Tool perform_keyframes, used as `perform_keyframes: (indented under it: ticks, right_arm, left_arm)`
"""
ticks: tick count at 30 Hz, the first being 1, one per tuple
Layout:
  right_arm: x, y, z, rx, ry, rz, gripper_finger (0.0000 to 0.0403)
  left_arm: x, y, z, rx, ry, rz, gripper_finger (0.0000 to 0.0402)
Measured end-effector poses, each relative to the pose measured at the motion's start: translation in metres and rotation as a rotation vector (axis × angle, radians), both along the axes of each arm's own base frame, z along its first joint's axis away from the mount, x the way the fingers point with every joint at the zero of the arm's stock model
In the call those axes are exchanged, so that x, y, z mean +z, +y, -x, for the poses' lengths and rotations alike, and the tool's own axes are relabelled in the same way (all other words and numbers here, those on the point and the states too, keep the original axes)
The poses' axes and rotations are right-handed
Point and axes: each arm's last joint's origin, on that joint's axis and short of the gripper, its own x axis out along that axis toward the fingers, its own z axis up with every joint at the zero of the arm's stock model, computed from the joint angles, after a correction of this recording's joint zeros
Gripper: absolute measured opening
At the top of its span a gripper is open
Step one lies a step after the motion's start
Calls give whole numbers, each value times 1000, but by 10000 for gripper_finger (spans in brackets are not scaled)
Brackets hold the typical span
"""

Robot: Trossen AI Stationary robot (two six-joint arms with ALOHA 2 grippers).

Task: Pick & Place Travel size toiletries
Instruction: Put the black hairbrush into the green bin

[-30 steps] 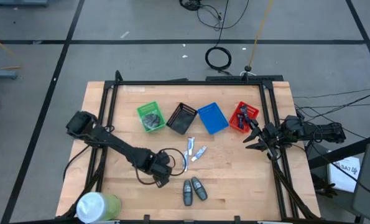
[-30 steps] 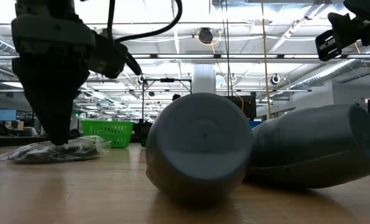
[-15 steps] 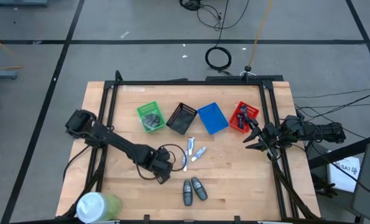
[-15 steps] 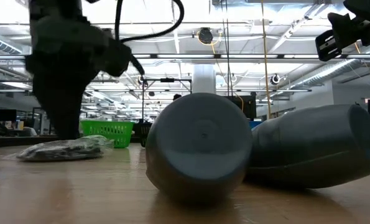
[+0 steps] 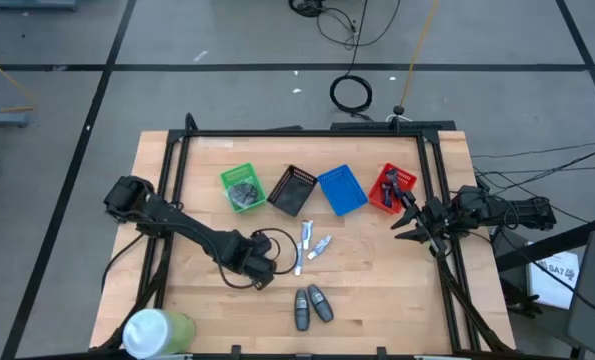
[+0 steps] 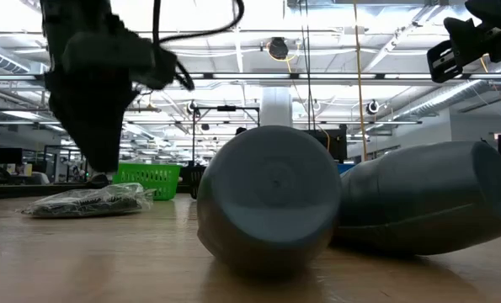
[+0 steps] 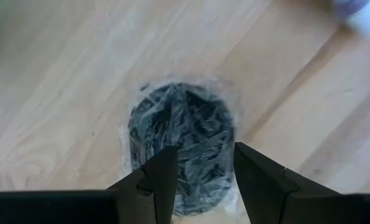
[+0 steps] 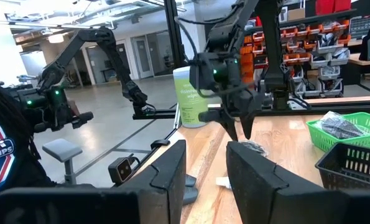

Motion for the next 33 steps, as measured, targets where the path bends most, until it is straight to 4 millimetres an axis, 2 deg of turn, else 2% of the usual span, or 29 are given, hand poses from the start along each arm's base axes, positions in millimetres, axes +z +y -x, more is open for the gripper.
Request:
perform_keyframes:
  ticks: [9, 14, 17, 23, 28, 33]
  right_arm:
    - [-1, 0, 0, 0, 5, 1, 105]
    - [0, 0, 0, -1, 5, 1, 105]
    - [-1, 0, 0, -1, 5, 1, 105]
    - [0, 0, 0, -1, 5, 1, 105]
    - [0, 0, 0, -6, 5, 0, 105]
    - [0, -1, -1, -49, 6, -4, 105]
  left_arm:
    - [-29, -4, -5, 17, 103, 23, 152]
    - [-34, -6, -6, 9, 134, 46, 149]
    - [-32, -5, -5, -1, 136, 62, 122]
    - [-20, -2, -4, -17, 111, 89, 13]
    - [-1, 4, -1, 4, 28, 39, 3]
    - [35, 16, 14, 77, -78, -58, 1]
